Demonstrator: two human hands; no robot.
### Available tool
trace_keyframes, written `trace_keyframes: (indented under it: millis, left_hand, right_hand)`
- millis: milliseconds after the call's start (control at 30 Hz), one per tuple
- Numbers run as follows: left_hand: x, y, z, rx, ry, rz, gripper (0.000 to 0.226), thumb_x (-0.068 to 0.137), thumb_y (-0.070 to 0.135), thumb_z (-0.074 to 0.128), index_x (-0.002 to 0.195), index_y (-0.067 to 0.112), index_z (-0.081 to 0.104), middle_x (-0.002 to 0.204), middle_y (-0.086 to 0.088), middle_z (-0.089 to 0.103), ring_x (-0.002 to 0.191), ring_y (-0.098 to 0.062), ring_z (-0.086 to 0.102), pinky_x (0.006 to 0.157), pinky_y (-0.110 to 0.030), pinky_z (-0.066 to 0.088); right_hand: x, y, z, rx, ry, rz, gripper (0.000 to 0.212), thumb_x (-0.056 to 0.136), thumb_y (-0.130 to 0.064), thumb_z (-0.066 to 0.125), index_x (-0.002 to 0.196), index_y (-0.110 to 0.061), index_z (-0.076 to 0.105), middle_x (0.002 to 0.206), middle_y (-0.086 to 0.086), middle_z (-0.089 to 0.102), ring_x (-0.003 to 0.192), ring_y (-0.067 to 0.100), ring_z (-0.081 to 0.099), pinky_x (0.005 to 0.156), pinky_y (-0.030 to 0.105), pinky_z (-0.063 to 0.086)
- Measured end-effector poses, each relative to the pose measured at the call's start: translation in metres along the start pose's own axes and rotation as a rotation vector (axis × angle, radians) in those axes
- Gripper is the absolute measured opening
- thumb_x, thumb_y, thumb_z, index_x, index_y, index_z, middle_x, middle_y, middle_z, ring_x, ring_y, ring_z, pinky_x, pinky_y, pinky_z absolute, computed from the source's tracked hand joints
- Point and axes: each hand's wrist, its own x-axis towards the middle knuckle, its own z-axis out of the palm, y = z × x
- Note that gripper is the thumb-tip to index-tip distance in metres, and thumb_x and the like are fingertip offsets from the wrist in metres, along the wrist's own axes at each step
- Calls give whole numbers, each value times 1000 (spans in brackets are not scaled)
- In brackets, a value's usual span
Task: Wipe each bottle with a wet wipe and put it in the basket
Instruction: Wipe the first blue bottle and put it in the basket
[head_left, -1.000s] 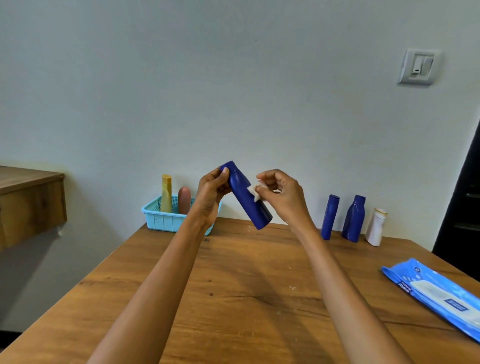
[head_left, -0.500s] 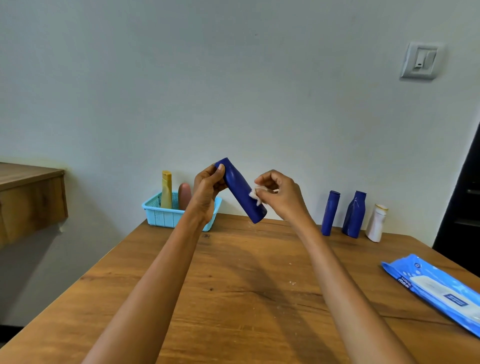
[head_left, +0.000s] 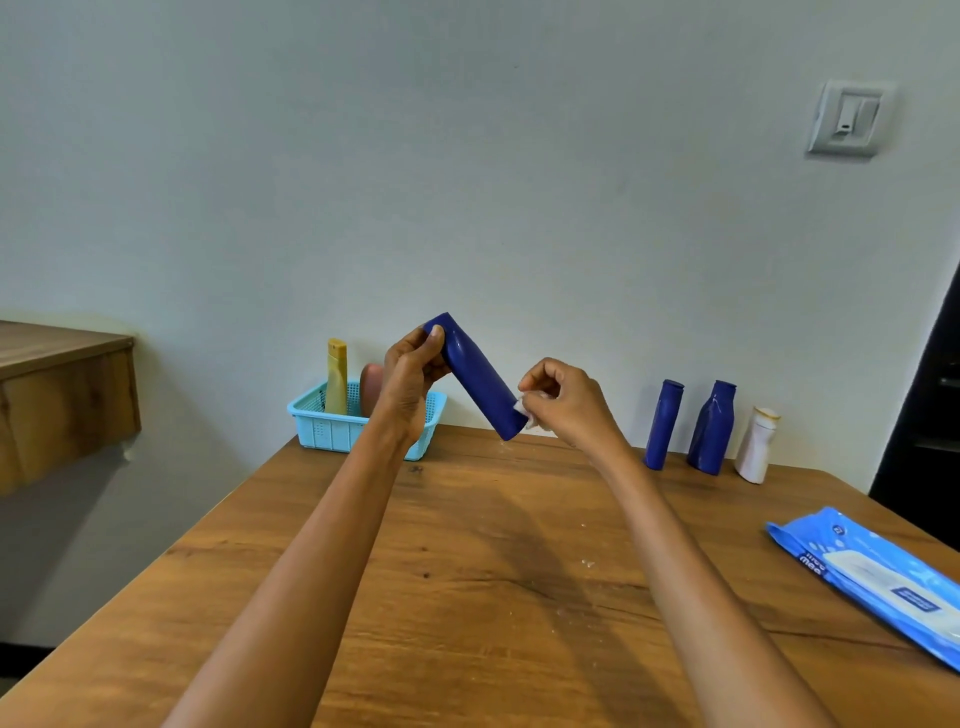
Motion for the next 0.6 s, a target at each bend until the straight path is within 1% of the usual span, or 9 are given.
trace_keyframes:
  millis: [33,100,167,200,267,333,433,533,600]
  left_hand:
    - [-1,-1,2,12,-25,-13,12,95,16,50,100,11,61,80,1,66,79,-11,63,75,-22,53]
    - [-4,-5,7,64,-101,-40,13,95,15,50,101,11,61,81,0,67,80,-13,63,78,-24,52]
    - [-6,-9,10,156,-202,-52,16,95,16,50,106,9,60,87,-4,67,83,-14,63,80,-25,51]
    - [-6,-10,12,196,-251,-57,19,95,16,50,109,8,60,89,-5,67,84,-15,64,80,-25,50]
    - [-9,-9,15,255,-338,-70,22,95,16,50,112,6,60,91,-5,68,85,-14,65,80,-23,51]
    - [-11,-10,18,298,-405,-79,21,95,14,49,111,8,61,93,-5,67,86,-12,65,79,-21,51]
    - [-14,-12,23,320,-445,-82,18,95,14,50,108,11,62,93,-3,67,86,-11,65,80,-22,50]
    - [-13,-12,24,283,-407,-72,23,95,14,50,113,5,61,97,-8,67,90,-16,64,80,-23,50]
    - [-11,-12,22,248,-352,-59,25,95,15,50,114,3,61,97,-9,67,89,-17,65,80,-24,51]
  right_hand:
    - [1,1,1,20,24,-6,10,84,-5,59,86,-14,61,77,-7,60,65,1,57,55,10,45]
    - [3,0,4,60,64,-29,7,87,-8,61,90,-14,61,81,-9,62,75,4,59,67,18,52]
    - [5,-5,6,112,123,-62,6,86,-10,64,90,-14,62,82,-11,63,77,2,60,75,28,56]
    - [6,-8,6,143,160,-79,6,85,-9,65,88,-14,62,82,-11,63,76,-2,60,76,30,56]
    - [7,-13,6,184,233,-107,7,85,-9,66,86,-16,63,81,-11,64,76,-3,59,75,27,55]
    - [7,-16,5,210,321,-143,9,85,-11,65,84,-19,62,81,-11,64,78,1,60,74,23,53]
    - [6,-17,5,245,412,-179,8,88,-14,63,88,-22,65,87,-11,67,84,3,62,74,18,51]
    - [4,-14,9,197,348,-170,15,91,-16,59,103,-19,68,98,-11,68,88,-7,60,73,7,46]
    - [2,-9,12,180,294,-138,18,92,-16,58,105,-18,69,97,-13,67,84,-13,58,70,4,44]
